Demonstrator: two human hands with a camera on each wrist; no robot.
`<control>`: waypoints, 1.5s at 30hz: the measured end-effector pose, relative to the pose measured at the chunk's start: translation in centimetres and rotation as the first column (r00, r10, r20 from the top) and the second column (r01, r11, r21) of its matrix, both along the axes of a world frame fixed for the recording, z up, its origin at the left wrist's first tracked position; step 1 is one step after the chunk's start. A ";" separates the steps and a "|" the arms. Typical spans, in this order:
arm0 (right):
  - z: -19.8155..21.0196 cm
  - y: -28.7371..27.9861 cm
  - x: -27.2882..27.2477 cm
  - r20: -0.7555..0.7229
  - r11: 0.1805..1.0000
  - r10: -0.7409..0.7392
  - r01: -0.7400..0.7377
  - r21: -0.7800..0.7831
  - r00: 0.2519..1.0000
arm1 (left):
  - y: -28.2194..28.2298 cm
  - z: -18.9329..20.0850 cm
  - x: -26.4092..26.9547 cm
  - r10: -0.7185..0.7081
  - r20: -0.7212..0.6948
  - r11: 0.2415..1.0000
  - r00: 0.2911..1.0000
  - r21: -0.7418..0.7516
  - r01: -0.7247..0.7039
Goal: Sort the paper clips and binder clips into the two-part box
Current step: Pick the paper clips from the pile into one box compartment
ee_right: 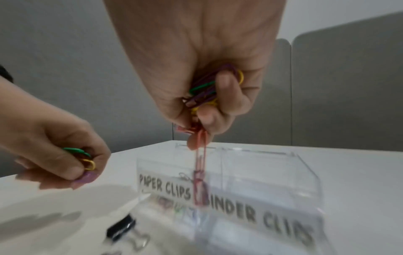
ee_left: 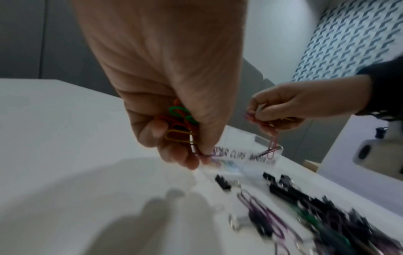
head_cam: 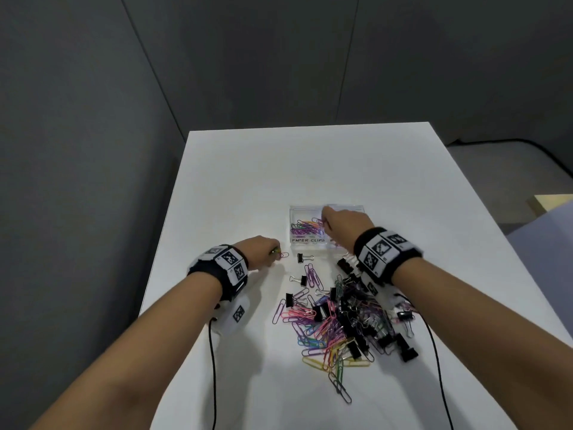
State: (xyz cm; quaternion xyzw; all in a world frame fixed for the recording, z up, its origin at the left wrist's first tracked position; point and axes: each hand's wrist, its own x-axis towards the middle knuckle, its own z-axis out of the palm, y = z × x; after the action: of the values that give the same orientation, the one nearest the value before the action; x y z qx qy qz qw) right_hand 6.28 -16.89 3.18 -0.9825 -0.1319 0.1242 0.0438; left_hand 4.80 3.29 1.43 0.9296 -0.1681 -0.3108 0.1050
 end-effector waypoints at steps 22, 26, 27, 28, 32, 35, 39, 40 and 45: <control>0.2 0.9 3.0 -0.104 0.919 -0.146 0.173 0.354 0.984 | -3.6 3.1 6.1 -0.028 0.190 0.998 0.981 -0.048 0.037; 0.1 -2.0 0.5 -0.060 0.945 -0.122 0.134 0.299 0.991 | -5.6 2.6 6.6 -0.067 0.192 0.996 0.979 -0.042 0.077; -0.2 -2.6 -0.1 -0.074 0.953 -0.113 0.129 0.275 0.991 | -6.0 2.4 6.5 -0.084 0.195 0.996 0.977 -0.021 0.090; -0.5 -3.1 -0.7 -0.096 0.960 -0.108 0.129 0.249 0.990 | -6.2 2.3 6.4 -0.102 0.204 0.995 0.974 0.005 0.103; -1.8 -4.9 -2.6 -0.189 0.975 -0.113 0.146 0.168 0.975 | -6.4 2.2 5.5 -0.192 0.330 0.981 0.924 0.078 0.176; -2.6 -5.5 -3.7 -0.216 0.985 -0.077 0.107 0.135 0.973 | -6.5 1.6 3.5 -0.278 0.430 0.957 0.859 0.046 0.287; -3.1 -5.1 -5.1 -0.225 0.996 0.063 -0.046 0.079 0.972 | -6.6 -0.8 -0.1 -0.515 0.236 0.856 0.824 0.082 0.511; -3.2 -4.8 -5.4 -0.220 0.993 0.102 -0.086 0.082 0.970 | -6.5 -1.3 -0.5 -0.533 0.203 0.845 0.821 0.094 0.526; -3.7 -4.1 -6.7 -0.202 0.952 0.304 -0.288 0.103 0.931 | -5.9 -1.9 -1.3 -0.542 0.212 0.840 0.813 0.118 0.529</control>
State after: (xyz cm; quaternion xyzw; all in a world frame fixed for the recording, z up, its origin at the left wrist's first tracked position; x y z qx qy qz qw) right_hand -0.38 -20.96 -0.55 -0.9298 -0.2774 0.2304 0.0740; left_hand 3.48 -2.61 -0.48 0.8774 -0.4256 -0.2191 -0.0326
